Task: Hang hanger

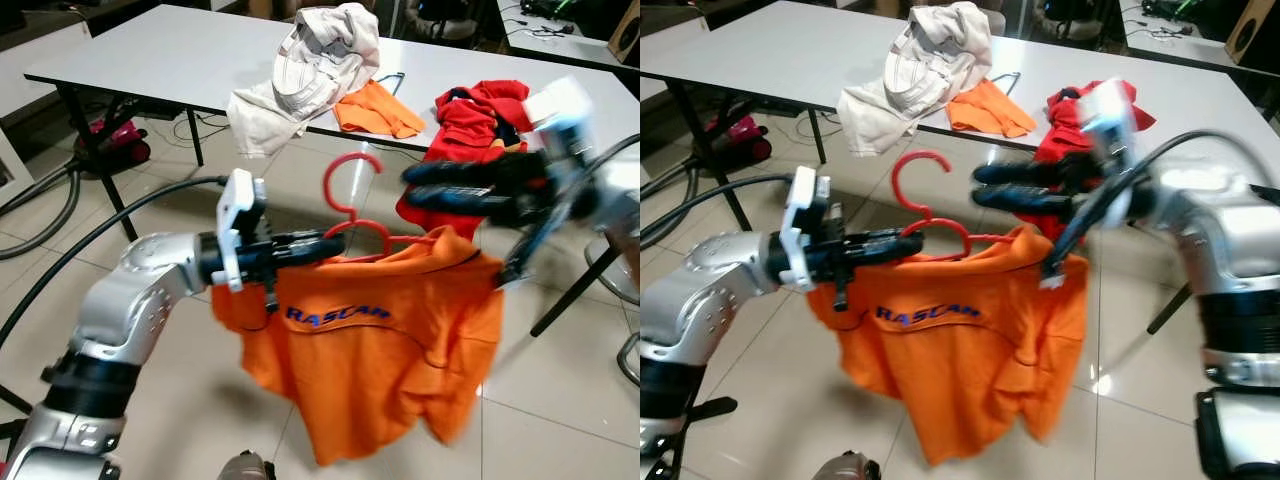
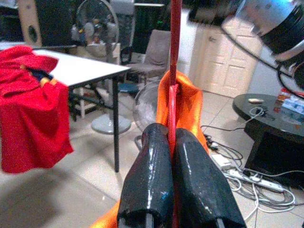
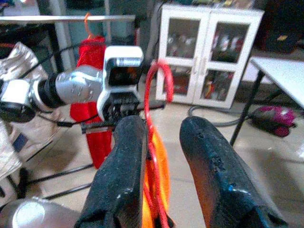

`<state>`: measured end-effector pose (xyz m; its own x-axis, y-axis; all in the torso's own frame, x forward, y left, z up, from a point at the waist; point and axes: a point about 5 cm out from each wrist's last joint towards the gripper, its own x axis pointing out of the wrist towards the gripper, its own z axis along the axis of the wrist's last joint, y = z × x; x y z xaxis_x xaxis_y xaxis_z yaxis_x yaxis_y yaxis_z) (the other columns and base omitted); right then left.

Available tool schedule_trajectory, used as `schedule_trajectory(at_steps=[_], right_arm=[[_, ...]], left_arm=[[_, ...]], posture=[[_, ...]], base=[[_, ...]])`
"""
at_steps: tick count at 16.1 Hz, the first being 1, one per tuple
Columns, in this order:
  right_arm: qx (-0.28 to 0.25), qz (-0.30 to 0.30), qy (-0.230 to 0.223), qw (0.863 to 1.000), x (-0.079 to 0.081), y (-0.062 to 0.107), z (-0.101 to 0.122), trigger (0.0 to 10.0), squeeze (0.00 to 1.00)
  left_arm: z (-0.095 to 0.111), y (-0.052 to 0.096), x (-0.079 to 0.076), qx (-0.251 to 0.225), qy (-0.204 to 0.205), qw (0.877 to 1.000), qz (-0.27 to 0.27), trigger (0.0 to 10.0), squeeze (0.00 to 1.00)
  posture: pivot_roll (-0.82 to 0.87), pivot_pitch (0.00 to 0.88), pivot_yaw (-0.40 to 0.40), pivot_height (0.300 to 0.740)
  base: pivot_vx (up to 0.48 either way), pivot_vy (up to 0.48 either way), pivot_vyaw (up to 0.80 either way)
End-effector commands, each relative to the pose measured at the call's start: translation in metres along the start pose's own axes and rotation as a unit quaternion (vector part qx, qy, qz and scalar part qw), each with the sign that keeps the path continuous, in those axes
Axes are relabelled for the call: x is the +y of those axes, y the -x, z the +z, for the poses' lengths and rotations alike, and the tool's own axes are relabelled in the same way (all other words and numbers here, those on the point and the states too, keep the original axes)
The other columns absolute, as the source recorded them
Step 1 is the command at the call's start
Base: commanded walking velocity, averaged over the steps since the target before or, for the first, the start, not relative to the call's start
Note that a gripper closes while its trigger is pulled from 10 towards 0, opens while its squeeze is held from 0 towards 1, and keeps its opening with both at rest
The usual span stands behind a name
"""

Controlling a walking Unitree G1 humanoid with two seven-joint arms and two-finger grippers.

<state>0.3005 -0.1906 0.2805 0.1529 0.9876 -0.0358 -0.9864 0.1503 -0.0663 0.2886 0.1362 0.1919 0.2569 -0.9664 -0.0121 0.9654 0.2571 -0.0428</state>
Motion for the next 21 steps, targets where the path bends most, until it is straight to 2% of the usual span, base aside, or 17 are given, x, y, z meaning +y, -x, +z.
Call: schedule_trajectory(at_steps=[1, 2, 3, 5, 6, 7, 8, 9, 10, 11, 13, 15, 17, 18, 19, 20, 21], right_arm=[[-0.012, -0.014, 0.016, 1.000, 0.002, 0.012, 0.011, 10.0, 0.24], [-0.010, -0.027, 0.020, 0.999, 0.003, 0.016, 0.011, 10.0, 0.00], [0.002, -0.072, 0.029, 0.997, 0.003, 0.026, 0.006, 10.0, 0.00], [0.037, -0.164, 0.037, 0.985, 0.009, 0.024, -0.026, 10.0, 0.00], [0.080, -0.217, 0.013, 0.973, 0.020, 0.003, -0.066, 10.0, 0.00], [0.071, -0.242, -0.001, 0.968, 0.023, -0.008, -0.080, 10.0, 0.00], [0.056, -0.265, -0.014, 0.963, 0.025, -0.015, -0.089, 10.0, 0.00], [0.026, -0.322, -0.028, 0.946, 0.027, -0.030, -0.106, 10.0, 0.00], [0.009, -0.359, -0.065, 0.931, 0.029, -0.038, -0.120, 10.0, 0.00], [0.008, -0.375, -0.072, 0.924, 0.030, -0.041, -0.128, 10.0, 0.00], [0.017, -0.422, -0.070, 0.904, 0.032, -0.052, -0.147, 10.0, 0.00], [0.023, -0.431, -0.051, 0.901, 0.039, -0.063, -0.153, 10.0, 0.00], [0.006, -0.451, -0.074, 0.890, 0.041, -0.066, -0.156, 10.0, 0.00], [-0.010, -0.470, -0.091, 0.878, 0.040, -0.067, -0.159, 10.0, 0.00], [-0.015, -0.473, -0.098, 0.876, 0.040, -0.069, -0.162, 10.0, 0.00], [-0.010, -0.451, -0.096, 0.887, 0.041, -0.076, -0.166, 10.0, 0.00], [-0.002, -0.427, -0.087, 0.900, 0.043, -0.082, -0.167, 10.0, 0.00]], left_arm=[[0.004, 0.007, 0.002, 0.000, -0.019, 1.000, 0.022, 0.0, 0.00], [0.000, 0.013, 0.004, 0.010, -0.021, 0.999, 0.042, 0.0, 0.00], [-0.008, 0.028, 0.013, 0.026, -0.040, 0.990, 0.129, 0.0, 0.00], [-0.010, 0.053, 0.025, 0.004, -0.045, 0.942, 0.332, 0.0, 0.00], [-0.018, 0.059, 0.017, -0.017, -0.001, 0.909, 0.417, 1.6, 0.00], [-0.027, 0.058, 0.009, -0.012, 0.014, 0.905, 0.426, 10.0, 0.00], [-0.034, 0.058, 0.003, -0.007, 0.023, 0.900, 0.436, 10.0, 0.00], [-0.050, 0.059, -0.007, 0.002, 0.062, 0.876, 0.478, 10.0, 0.00], [-0.060, 0.058, -0.013, 0.019, 0.074, 0.865, 0.496, 10.0, 0.00], [-0.063, 0.056, -0.014, 0.024, 0.066, 0.860, 0.505, 10.0, 0.00], [-0.071, 0.056, -0.013, 0.028, 0.071, 0.831, 0.551, 10.0, 0.00], [-0.078, 0.062, -0.021, 0.040, 0.091, 0.823, 0.559, 10.0, 0.00], [-0.079, 0.067, -0.022, 0.039, 0.088, 0.811, 0.577, 10.0, 0.00], [-0.092, 0.066, -0.029, 0.096, 0.106, 0.814, 0.563, 10.0, 0.00], [-0.096, 0.065, -0.033, 0.117, 0.110, 0.816, 0.555, 10.0, 0.00], [-0.092, 0.064, -0.035, 0.098, 0.087, 0.811, 0.570, 10.0, 0.00], [-0.087, 0.067, -0.032, 0.099, 0.050, 0.793, 0.599, 10.0, 0.00]], posture=[[0.01, 0.004, -0.004, 0.740], [0.01, 0.002, 0.000, 0.740], [0.01, 0.000, 0.006, 0.740], [0.02, 0.000, 0.009, 0.740], [0.02, 0.000, 0.013, 0.740], [0.03, 0.000, 0.008, 0.740], [0.03, 0.000, 0.002, 0.740], [0.04, 0.000, -0.013, 0.740], [0.05, 0.000, -0.030, 0.740], [0.07, 0.000, -0.044, 0.740], [0.08, 0.000, -0.045, 0.740], [0.11, 0.000, -0.041, 0.740], [0.13, 0.000, -0.049, 0.740], [0.14, 0.000, -0.064, 0.740], [0.14, 0.000, -0.064, 0.740], [0.15, 0.000, -0.075, 0.740], [0.16, 0.000, -0.080, 0.740]], base=[[0.000, 0.000, 0.00], [0.000, 0.000, 0.00], [0.000, 0.000, 0.00], [0.000, 0.000, 0.00], [0.000, 0.000, 0.00], [0.000, 0.000, 0.00], [0.000, 0.000, 0.00], [0.000, 0.000, 0.00], [0.000, 0.000, 0.00], [0.000, 0.000, 0.00], [0.000, 0.000, 0.00], [0.000, 0.000, 0.00], [0.000, 0.000, 0.80], [0.000, 0.000, 0.80], [0.000, 0.000, 0.80], [0.000, 0.000, 0.80], [0.000, 0.000, 0.80]])
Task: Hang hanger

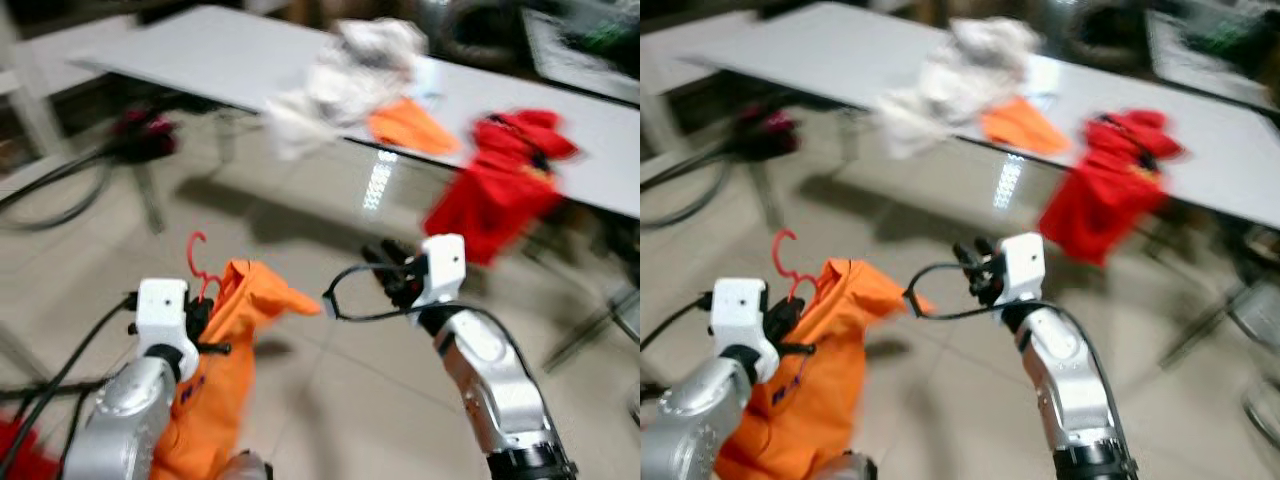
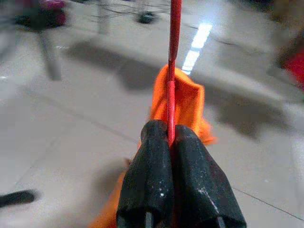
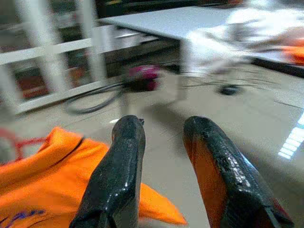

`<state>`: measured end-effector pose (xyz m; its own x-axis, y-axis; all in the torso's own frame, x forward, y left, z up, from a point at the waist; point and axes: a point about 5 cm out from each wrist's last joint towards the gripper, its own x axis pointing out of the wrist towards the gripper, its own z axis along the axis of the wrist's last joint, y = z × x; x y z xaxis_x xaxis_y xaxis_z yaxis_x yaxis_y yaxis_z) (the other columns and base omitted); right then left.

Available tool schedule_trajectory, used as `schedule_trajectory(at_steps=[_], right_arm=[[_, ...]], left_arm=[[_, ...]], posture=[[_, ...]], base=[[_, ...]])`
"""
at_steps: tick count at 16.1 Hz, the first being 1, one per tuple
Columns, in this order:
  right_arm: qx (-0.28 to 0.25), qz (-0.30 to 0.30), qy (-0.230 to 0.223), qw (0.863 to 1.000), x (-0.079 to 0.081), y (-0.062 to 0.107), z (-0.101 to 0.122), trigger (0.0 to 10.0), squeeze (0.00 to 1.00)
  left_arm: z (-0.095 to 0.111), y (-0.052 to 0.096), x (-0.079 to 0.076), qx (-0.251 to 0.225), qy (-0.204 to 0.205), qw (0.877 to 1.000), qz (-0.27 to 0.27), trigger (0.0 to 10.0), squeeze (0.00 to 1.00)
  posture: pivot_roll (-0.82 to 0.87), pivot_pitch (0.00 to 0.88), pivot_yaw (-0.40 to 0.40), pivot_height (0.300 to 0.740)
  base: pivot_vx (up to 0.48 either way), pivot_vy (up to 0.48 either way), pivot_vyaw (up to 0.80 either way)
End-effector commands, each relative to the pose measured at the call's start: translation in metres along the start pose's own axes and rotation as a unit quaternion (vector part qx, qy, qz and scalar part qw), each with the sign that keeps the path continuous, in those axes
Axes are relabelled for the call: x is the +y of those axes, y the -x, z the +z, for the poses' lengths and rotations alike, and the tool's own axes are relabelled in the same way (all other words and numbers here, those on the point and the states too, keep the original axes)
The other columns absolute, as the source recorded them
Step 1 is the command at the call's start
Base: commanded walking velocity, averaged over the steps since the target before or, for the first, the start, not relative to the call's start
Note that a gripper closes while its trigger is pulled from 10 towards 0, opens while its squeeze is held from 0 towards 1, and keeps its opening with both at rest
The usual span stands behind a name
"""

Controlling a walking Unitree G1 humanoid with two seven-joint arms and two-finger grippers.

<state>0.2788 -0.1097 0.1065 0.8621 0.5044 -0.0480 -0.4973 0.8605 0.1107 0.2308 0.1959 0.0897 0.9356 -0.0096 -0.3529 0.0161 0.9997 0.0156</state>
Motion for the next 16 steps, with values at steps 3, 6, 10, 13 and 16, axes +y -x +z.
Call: schedule_trajectory(at_steps=[3, 6, 10, 13, 16], right_arm=[[0.002, 0.019, 0.025, 1.000, 0.002, 0.001, 0.001, 10.0, 0.00], [0.001, 0.002, 0.020, 1.000, -0.003, 0.003, -0.004, 10.0, 0.00], [-0.008, 0.023, 0.016, 1.000, -0.004, 0.001, 0.004, 10.0, 0.00], [-0.024, -0.002, -0.031, 0.999, -0.008, 0.003, 0.005, 10.0, 0.00], [0.005, -0.013, -0.023, 1.000, -0.012, 0.016, -0.009, 10.0, 0.00]], left_arm=[[0.029, 0.001, 0.005, -0.081, -0.044, 0.994, 0.062, 10.0, 0.00], [0.026, 0.005, 0.002, -0.095, -0.040, 0.993, 0.057, 10.0, 0.00], [0.034, 0.004, 0.006, -0.118, -0.050, 0.988, 0.084, 10.0, 0.00], [0.035, 0.004, 0.007, -0.117, -0.069, 0.989, 0.061, 10.0, 0.00], [0.032, 0.013, 0.007, -0.122, -0.081, 0.987, 0.064, 10.0, 0.00]], posture=[[0.15, 0.000, -0.086, 0.740], [0.13, 0.000, -0.073, 0.740], [0.12, 0.000, -0.070, 0.740], [0.14, 0.000, -0.030, 0.740], [0.14, 0.000, -0.043, 0.740]], base=[[0.000, 0.000, 0.80], [0.000, 0.000, 0.80], [0.000, 0.000, 0.80], [0.000, 0.000, 0.80], [0.000, 0.000, 0.80]])
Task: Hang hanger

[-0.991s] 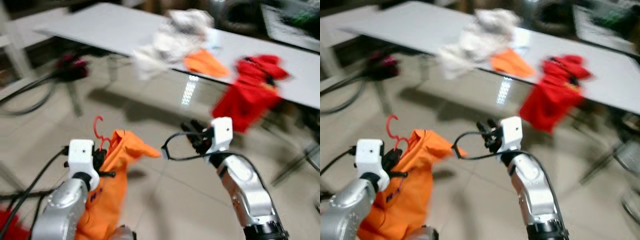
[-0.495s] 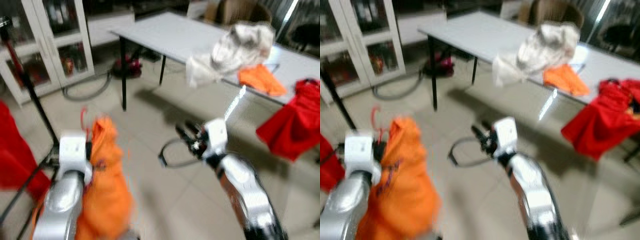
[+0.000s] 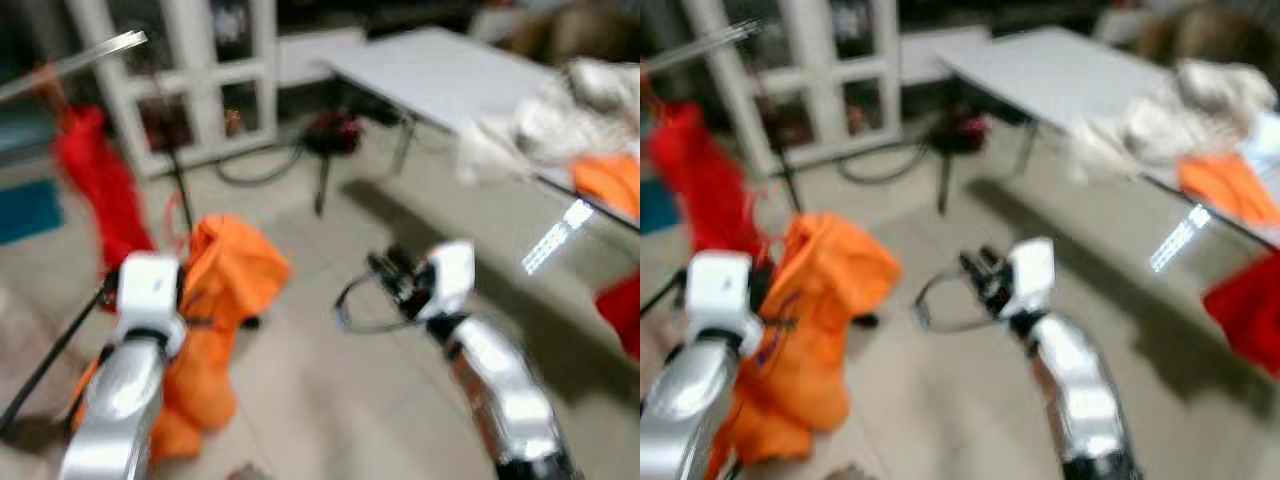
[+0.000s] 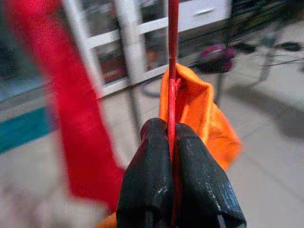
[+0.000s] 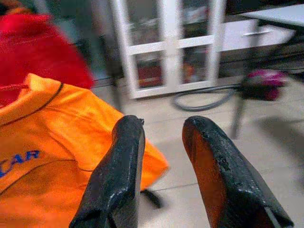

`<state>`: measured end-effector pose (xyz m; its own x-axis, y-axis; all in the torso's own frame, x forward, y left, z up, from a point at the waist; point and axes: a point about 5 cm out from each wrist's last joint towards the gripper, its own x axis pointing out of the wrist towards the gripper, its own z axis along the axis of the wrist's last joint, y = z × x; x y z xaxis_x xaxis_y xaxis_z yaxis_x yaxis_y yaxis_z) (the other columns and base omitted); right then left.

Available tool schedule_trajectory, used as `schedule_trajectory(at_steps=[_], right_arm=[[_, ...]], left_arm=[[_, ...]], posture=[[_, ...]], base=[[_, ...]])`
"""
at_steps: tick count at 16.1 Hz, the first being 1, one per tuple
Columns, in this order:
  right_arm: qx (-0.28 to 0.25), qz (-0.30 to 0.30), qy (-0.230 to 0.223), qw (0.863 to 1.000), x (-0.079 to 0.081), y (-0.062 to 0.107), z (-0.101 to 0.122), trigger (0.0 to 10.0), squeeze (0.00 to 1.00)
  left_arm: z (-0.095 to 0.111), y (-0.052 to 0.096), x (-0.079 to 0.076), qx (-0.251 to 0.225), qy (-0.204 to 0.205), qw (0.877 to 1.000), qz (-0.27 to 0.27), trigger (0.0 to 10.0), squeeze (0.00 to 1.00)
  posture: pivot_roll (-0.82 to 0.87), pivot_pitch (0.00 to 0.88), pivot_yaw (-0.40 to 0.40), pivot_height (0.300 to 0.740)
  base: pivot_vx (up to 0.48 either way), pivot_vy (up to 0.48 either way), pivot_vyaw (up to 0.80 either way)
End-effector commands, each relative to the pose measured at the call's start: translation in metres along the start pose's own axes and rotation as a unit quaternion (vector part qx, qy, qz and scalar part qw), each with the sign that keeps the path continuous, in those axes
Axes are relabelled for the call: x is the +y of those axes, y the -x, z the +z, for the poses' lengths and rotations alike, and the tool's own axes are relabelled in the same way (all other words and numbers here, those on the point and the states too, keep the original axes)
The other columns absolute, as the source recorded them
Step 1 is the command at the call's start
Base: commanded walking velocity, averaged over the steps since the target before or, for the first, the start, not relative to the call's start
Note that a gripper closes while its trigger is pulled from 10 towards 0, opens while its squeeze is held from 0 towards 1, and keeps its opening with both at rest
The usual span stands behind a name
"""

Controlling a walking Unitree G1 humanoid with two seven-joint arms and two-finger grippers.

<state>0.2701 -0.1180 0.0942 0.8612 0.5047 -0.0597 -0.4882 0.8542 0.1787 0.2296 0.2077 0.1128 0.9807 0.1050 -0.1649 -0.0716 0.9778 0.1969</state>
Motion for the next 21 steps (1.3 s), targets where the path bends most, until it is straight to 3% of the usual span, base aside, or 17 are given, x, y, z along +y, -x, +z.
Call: schedule_trajectory(at_steps=[1, 4, 6, 8, 9, 11, 15, 21], right_arm=[[0.003, -0.011, 0.013, 1.000, -0.007, 0.007, 0.003, 10.0, 0.00], [0.037, -0.014, 0.012, 0.999, -0.008, 0.015, -0.008, 10.0, 0.00], [0.044, -0.011, 0.024, 0.999, -0.010, 0.019, -0.008, 10.0, 0.00], [0.033, -0.006, 0.040, 0.999, -0.013, 0.017, 0.002, 10.0, 0.00], [0.025, -0.004, 0.046, 0.999, -0.013, 0.014, 0.007, 10.0, 0.00], [-0.025, -0.026, 0.039, 0.999, -0.014, 0.001, 0.030, 10.0, 0.00], [-0.037, -0.043, 0.003, 0.998, -0.010, -0.005, 0.028, 10.0, 0.00], [-0.023, -0.056, 0.001, 0.998, -0.009, -0.007, 0.022, 10.0, 0.00]], left_arm=[[0.009, 0.005, -0.002, -0.030, 0.000, 1.000, 0.002, 10.0, 0.00], [-0.004, 0.026, -0.007, -0.011, 0.005, 1.000, -0.013, 10.0, 0.00], [-0.006, 0.030, -0.007, -0.001, 0.013, 1.000, 0.001, 10.0, 0.00], [0.008, 0.025, -0.006, -0.031, 0.020, 0.999, 0.007, 10.0, 0.00], [0.008, 0.021, -0.006, -0.024, 0.017, 1.000, 0.007, 10.0, 0.00], [0.023, -0.001, -0.012, -0.056, 0.009, 0.998, -0.009, 10.0, 0.00], [0.037, -0.016, -0.024, -0.070, 0.025, 0.997, -0.032, 10.0, 0.00], [0.037, -0.024, -0.023, -0.063, 0.033, 0.997, -0.038, 10.0, 0.00]], posture=[[0.14, 0.000, -0.042, 0.740], [0.13, 0.000, -0.059, 0.740], [0.12, 0.010, -0.072, 0.740], [0.11, 0.009, -0.069, 0.740], [0.11, 0.009, -0.068, 0.740], [0.10, 0.000, -0.061, 0.740], [0.08, 0.018, -0.017, 0.740], [0.08, 0.033, 0.015, 0.740]], base=[[0.000, 0.000, 0.80], [0.000, 0.000, 0.80], [0.000, 0.000, 0.80], [0.000, 0.000, 0.80], [0.000, 0.000, 0.80], [0.000, 0.000, 0.80], [0.000, -0.366, 0.80], [0.000, -0.434, 0.00]])
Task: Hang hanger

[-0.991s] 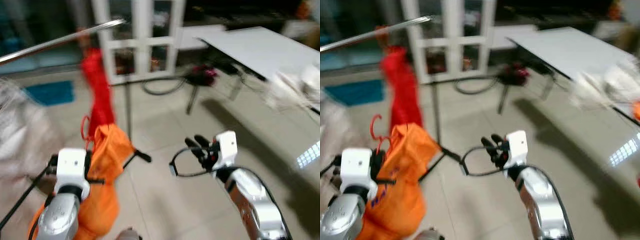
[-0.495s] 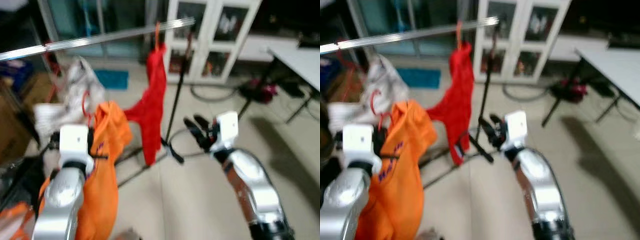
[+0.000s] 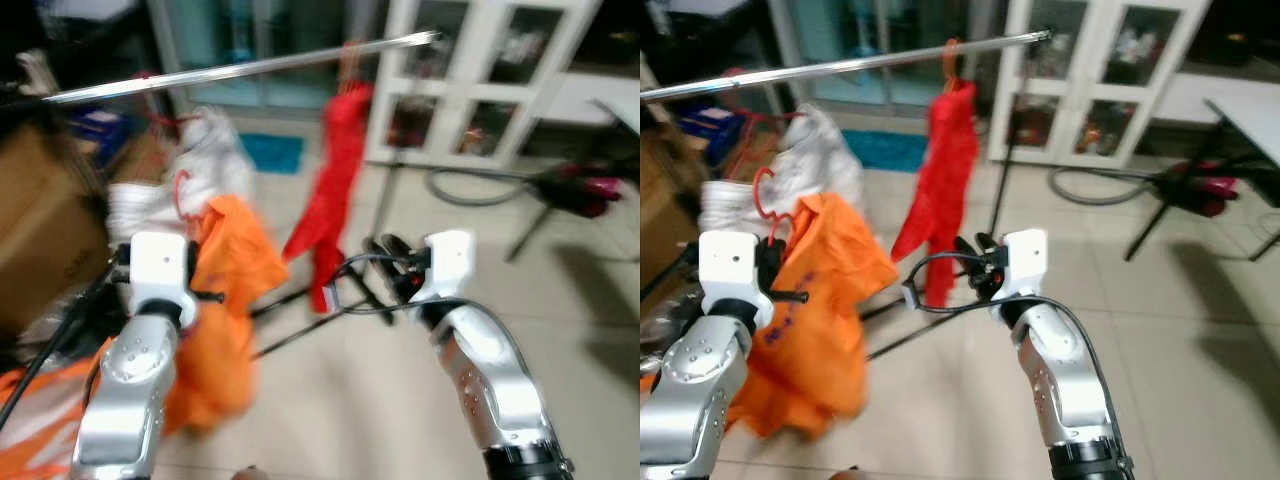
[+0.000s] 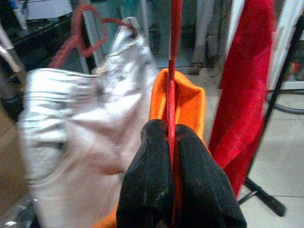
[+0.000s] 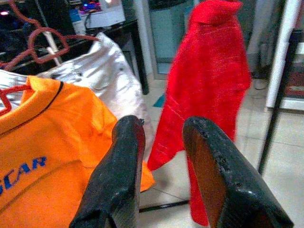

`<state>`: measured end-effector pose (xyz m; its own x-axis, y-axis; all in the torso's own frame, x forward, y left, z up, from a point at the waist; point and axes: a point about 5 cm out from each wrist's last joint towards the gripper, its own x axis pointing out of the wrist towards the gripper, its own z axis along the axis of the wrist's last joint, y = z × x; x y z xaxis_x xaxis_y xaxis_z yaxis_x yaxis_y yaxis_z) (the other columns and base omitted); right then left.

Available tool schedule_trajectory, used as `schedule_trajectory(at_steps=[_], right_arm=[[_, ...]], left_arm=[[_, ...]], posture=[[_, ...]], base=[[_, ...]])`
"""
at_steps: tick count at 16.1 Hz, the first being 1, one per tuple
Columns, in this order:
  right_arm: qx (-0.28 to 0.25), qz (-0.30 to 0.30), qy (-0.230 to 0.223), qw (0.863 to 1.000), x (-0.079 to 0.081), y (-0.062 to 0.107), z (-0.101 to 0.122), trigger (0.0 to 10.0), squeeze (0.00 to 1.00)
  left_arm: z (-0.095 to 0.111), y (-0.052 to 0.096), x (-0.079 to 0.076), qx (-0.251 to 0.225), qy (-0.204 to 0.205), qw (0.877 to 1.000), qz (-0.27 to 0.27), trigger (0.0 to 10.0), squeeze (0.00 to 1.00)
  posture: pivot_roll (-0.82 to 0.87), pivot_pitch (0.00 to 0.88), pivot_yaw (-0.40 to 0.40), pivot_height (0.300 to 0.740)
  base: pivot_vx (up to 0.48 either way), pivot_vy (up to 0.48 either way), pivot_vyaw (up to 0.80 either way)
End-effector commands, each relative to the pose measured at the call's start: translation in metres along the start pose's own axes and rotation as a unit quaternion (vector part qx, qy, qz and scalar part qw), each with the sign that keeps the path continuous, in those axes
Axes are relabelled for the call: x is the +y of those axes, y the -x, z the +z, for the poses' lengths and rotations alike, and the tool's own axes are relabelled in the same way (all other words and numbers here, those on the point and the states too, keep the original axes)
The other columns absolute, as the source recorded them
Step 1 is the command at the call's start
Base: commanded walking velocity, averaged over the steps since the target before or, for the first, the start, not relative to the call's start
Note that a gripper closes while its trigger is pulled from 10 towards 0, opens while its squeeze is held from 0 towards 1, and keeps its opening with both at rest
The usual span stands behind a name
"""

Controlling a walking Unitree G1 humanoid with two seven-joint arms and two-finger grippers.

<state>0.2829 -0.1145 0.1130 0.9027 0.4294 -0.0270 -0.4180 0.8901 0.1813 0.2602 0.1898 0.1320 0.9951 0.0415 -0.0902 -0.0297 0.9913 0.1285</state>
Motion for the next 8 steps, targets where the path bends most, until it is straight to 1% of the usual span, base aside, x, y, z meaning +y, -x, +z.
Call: schedule_trajectory(at_steps=[1, 8], right_arm=[[0.001, -0.016, 0.004, 1.000, -0.0091, 0.0037, 0.0021, 10.0, 0.00], [0.001, -0.016, 0.004, 1.000, -0.0091, 0.0037, 0.0021, 10.0, 0.00]], left_arm=[[0.0091, -0.0007, -0.0078, -0.021, 0.002, 1.000, -0.013, 10.0, 0.00], [0.0091, -0.0007, -0.0078, -0.021, 0.002, 1.000, -0.013, 10.0, 0.00]], posture=[[0.08, 0.033, 0.015, 0.740], [0.08, 0.033, 0.015, 0.740]], base=[[0.000, -0.435, 0.00], [0.000, -0.435, 0.00]])
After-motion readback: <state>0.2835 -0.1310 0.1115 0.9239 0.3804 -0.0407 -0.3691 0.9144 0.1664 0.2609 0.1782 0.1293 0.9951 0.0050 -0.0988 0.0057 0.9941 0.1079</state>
